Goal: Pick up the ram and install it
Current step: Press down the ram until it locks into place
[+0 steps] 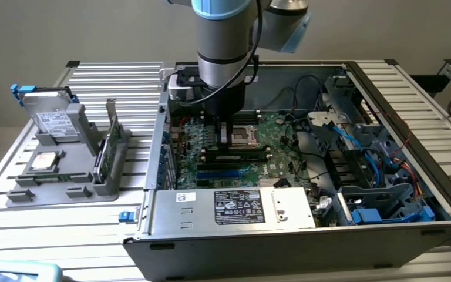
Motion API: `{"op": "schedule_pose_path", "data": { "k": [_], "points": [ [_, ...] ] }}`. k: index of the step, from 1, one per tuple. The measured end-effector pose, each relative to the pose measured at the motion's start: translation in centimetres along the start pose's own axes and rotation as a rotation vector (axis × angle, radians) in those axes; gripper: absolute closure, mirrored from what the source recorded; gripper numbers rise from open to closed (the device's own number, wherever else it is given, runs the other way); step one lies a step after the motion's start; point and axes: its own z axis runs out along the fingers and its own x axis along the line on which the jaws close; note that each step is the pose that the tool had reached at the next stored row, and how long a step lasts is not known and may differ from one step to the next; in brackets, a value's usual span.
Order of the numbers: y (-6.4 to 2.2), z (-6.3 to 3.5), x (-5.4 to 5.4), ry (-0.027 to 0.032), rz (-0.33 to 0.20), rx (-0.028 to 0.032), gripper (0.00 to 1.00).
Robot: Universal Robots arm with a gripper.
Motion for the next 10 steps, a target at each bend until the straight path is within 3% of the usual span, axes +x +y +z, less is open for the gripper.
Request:
{"op": "schedule_pose_path", "data": {
  "k": [4, 10],
  "points": [
    [0.03, 0.63, 0.0, -0.0069, -0.002, 0.0001, 0.89],
    [0.06, 1.1, 0.0, -0.009, -0.004, 0.001, 0.89]
  ]
}}
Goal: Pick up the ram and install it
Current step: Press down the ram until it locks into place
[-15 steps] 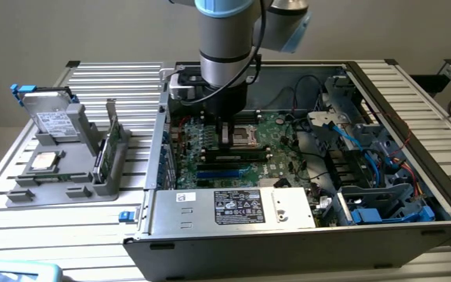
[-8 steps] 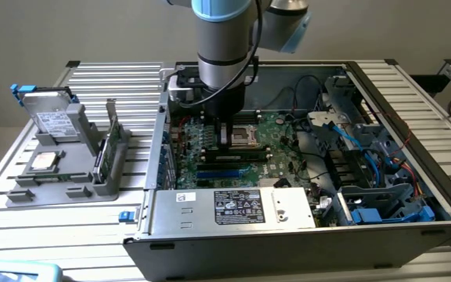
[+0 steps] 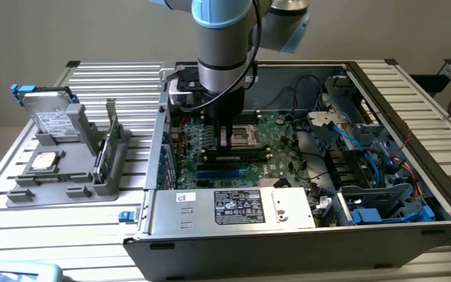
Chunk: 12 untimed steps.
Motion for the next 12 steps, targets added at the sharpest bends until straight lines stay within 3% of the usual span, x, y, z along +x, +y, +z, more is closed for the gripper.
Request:
{"op": "schedule_pose_path", "data": {
  "k": [1, 6, 10, 12],
  "points": [
    [-0.03, -0.32, 0.0, -0.003, 0.0, 0.0019, 0.89],
    [-0.07, -1.7, 0.0, -0.0007, -0.002, 0.0003, 0.89],
    [-0.64, -2.32, 0.0, -0.0007, -0.01, -0.0024, 0.89],
    [-0.91, -3.09, 0.1, -0.001, -0.013, -0.0025, 0.89]
  ]
}}
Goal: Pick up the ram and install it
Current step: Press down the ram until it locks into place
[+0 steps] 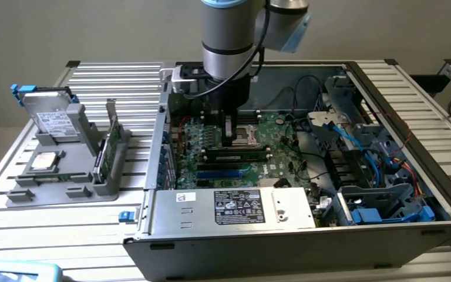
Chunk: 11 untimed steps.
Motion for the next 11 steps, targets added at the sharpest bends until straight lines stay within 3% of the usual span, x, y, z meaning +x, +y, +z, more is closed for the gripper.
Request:
{"op": "schedule_pose_path", "data": {
  "k": [8, 11],
  "points": [
    [-0.94, -3.58, 0.8, -0.0002, -0.005, -0.0007, 0.89],
    [-1.77, -4.22, 0.9, -0.0002, -0.007, -0.002, 0.89]
  ]
}}
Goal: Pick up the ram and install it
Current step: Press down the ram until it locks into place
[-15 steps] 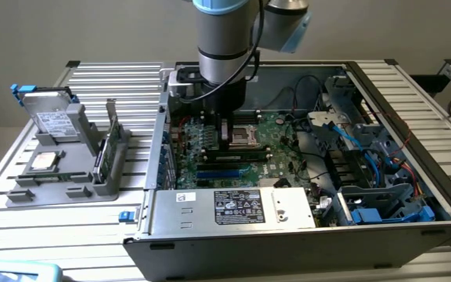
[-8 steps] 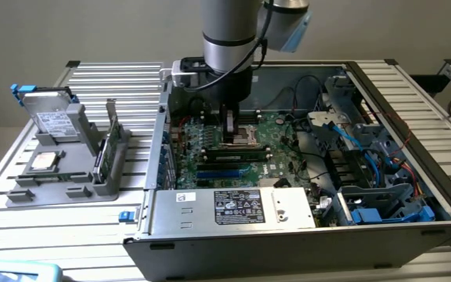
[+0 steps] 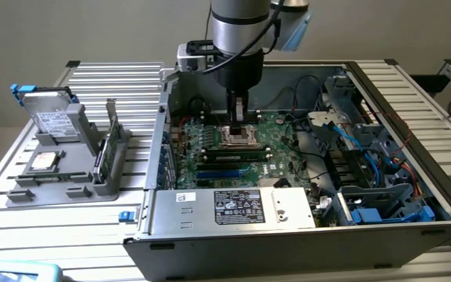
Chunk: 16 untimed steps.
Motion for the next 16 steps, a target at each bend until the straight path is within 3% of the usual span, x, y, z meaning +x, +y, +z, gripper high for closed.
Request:
{"op": "schedule_pose_path", "data": {
  "k": [5, 16],
  "points": [
    [-1.99, -1.07, 0.0, -0.0037, -0.001, -0.0008, 0.89],
    [-2.06, -1.07, 0.0, -0.0045, -0.001, -0.0009, 0.89]
  ]
}}
